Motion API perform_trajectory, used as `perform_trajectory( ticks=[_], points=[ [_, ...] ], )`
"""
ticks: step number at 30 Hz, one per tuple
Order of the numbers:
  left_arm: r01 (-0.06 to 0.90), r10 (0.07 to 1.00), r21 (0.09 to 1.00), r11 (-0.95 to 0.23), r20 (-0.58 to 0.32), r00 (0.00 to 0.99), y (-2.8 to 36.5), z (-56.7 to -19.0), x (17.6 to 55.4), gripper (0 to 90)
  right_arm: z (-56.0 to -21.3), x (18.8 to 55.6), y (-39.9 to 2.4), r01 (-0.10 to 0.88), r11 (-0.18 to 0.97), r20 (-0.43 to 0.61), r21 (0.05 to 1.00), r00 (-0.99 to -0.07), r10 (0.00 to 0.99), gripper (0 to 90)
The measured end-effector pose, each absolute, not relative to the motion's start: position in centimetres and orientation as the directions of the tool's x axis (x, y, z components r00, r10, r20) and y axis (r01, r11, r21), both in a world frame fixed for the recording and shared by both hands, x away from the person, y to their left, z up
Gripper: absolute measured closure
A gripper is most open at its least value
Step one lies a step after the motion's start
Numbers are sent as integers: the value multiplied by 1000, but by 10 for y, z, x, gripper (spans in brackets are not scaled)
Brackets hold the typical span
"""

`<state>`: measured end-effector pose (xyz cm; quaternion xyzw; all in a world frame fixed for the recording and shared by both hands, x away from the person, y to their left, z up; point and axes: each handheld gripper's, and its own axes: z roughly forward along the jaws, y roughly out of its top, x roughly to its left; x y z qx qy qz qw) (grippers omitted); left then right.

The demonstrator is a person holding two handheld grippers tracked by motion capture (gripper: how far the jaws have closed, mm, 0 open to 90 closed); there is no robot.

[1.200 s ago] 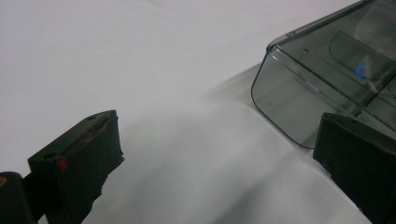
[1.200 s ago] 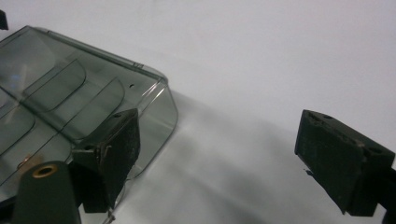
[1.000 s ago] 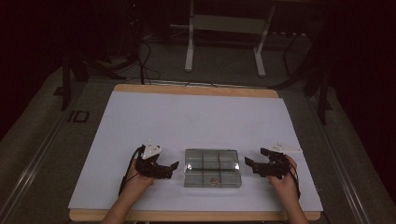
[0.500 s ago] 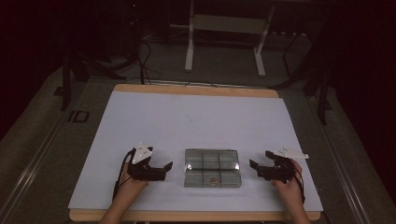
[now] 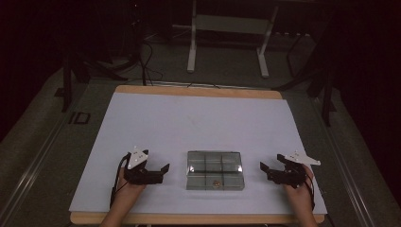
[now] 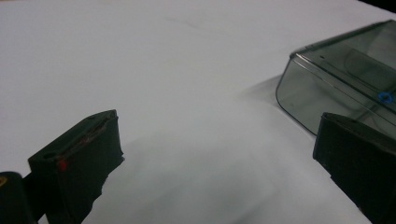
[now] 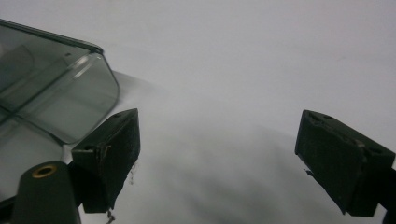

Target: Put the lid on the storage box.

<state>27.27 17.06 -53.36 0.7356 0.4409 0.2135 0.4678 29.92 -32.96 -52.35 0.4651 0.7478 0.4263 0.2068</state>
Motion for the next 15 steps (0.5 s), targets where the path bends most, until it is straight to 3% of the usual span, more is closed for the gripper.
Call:
perform_trajectory(
  ticks=[15],
  points=[
    [439, 869, 882, -172, -74, 489, 176, -533, 271, 16, -530, 296, -345, 529, 189, 68, 827, -429, 901, 141]
  ],
)
